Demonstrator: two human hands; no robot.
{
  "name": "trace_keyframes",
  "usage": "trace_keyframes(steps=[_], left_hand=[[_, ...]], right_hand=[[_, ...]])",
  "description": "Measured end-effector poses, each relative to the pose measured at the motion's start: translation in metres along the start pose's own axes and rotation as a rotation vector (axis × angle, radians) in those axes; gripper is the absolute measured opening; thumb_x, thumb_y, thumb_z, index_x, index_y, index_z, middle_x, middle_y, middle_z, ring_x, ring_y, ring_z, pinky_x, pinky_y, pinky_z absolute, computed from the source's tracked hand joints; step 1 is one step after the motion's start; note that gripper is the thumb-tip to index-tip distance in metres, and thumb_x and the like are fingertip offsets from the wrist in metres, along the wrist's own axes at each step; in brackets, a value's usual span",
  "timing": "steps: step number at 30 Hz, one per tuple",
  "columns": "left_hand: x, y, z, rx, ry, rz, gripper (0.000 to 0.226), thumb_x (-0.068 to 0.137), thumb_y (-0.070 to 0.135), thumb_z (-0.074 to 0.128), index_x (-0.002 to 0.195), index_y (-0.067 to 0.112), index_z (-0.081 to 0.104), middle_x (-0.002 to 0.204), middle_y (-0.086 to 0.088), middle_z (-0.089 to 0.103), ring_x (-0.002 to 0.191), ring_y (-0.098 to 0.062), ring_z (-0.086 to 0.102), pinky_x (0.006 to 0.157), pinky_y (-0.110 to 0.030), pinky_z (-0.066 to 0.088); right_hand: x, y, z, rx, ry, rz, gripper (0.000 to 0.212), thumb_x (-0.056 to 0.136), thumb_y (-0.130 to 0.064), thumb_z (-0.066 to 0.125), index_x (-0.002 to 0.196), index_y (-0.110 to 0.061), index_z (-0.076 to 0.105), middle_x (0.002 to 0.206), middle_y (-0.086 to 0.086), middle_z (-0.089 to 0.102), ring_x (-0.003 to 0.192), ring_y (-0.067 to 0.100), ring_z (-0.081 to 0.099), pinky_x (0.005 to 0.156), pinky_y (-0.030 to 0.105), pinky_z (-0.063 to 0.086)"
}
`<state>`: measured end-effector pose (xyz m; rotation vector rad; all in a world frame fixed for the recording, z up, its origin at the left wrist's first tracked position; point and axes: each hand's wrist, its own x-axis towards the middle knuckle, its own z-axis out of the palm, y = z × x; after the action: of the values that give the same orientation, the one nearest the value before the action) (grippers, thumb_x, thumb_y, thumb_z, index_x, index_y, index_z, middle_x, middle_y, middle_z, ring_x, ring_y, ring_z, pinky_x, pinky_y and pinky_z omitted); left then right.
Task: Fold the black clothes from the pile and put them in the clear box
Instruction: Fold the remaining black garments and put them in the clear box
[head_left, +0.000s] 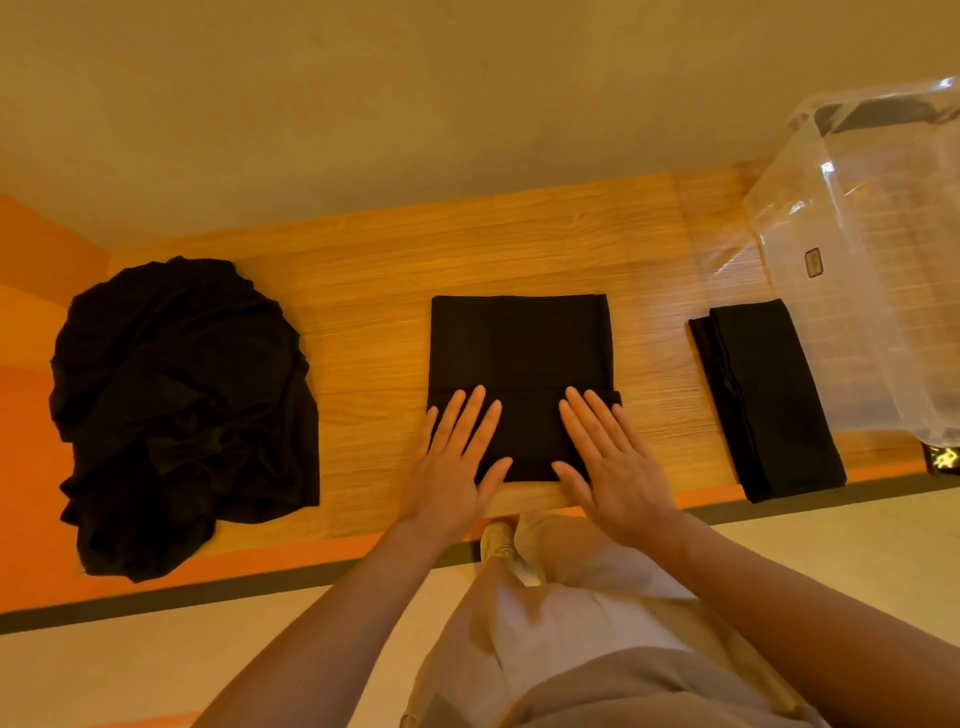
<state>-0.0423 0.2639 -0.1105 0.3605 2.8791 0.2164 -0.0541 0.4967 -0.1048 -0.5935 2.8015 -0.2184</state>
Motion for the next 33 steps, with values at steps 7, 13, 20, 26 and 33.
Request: trace_keyframes(steps=[7,13,20,26,33], left_hand=[[-0.010,-0.024,-0.014,-0.007,-0.052,-0.030,0.062,0.100,0.055,0.010,0.152,0.024,0.019,0.161,0.002,0.011,0.148,-0.018,0.002,0.115,-0.051,0.005],[0.057,-0.042,-0.063,0.002,0.085,-0.016,0.053,0.101,0.040,0.032,0.147,0.015,0.033,0.157,-0.006,0.025,0.146,-0.022,0.018,0.113,-0.047,0.011],[0.149,-0.053,-0.095,0.173,-0.035,-0.016,0.037,0.096,0.025,0.050,0.132,0.017,0.047,0.131,-0.004,0.052,0.121,-0.023,0.046,0.103,-0.040,0.018],[0.162,-0.053,-0.106,0.190,-0.188,-0.048,0.010,0.092,0.023,0.053,0.099,0.021,0.059,0.093,0.002,0.058,0.098,-0.019,0.046,0.091,-0.039,0.022],[0.144,-0.059,-0.117,0.051,-0.085,-0.072,0.015,0.089,0.028,0.059,0.103,0.022,0.059,0.106,0.002,0.053,0.106,-0.020,0.045,0.089,-0.037,0.021]], right_hand=[[-0.008,0.033,-0.014,-0.013,-0.028,0.070,0.067,0.101,-0.051,0.010,0.153,-0.010,0.011,0.161,0.007,0.003,0.149,0.018,0.000,0.118,0.046,0.005],[0.053,0.043,-0.047,0.140,0.094,0.112,0.060,0.099,-0.045,0.020,0.148,-0.010,0.028,0.158,0.007,0.020,0.148,0.019,0.011,0.120,0.046,0.007],[0.135,0.042,-0.082,0.120,0.036,0.202,0.047,0.097,-0.028,0.051,0.140,-0.013,0.039,0.143,0.008,0.042,0.134,0.025,0.034,0.112,0.044,0.018],[0.156,0.049,-0.101,0.304,-0.250,0.386,0.033,0.094,-0.026,0.058,0.125,-0.014,0.053,0.122,0.008,0.056,0.123,0.029,0.045,0.114,0.056,0.015],[0.147,0.056,-0.115,0.574,-0.146,0.297,0.016,0.090,-0.025,0.065,0.105,-0.020,0.062,0.087,-0.009,0.055,0.095,0.014,0.052,0.100,0.044,0.038]])
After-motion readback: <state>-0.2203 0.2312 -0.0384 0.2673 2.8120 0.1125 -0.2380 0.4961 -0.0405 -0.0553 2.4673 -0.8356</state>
